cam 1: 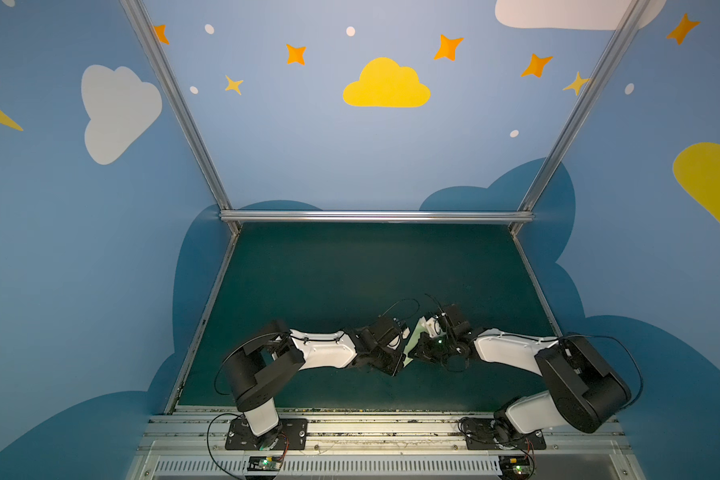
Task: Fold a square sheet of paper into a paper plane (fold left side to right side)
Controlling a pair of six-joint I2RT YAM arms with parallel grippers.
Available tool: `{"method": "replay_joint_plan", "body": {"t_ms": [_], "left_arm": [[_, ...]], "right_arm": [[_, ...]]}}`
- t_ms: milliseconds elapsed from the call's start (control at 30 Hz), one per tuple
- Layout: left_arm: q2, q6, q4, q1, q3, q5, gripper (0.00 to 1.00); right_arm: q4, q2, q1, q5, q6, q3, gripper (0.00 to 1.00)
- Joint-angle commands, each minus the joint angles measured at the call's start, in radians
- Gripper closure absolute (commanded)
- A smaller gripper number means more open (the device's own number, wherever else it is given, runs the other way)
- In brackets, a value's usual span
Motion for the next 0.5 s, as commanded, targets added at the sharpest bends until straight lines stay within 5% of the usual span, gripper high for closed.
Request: {"method": "replay_joint_plan", "body": {"t_ms": [0, 467], "left_arm": [[0.012, 0.014, 0.008, 0.000, -0.012, 0.003, 0.97], [-0.016, -0.035, 0.064, -0.001, -0.160, -0.023, 0.97]], "right_arm": [[-0.083, 0.015, -0.007, 0.081, -0.001, -0.034, 1.00], [-0.089, 0.008, -0.009, 0.083, 0.002, -0.034, 1.00]]}}
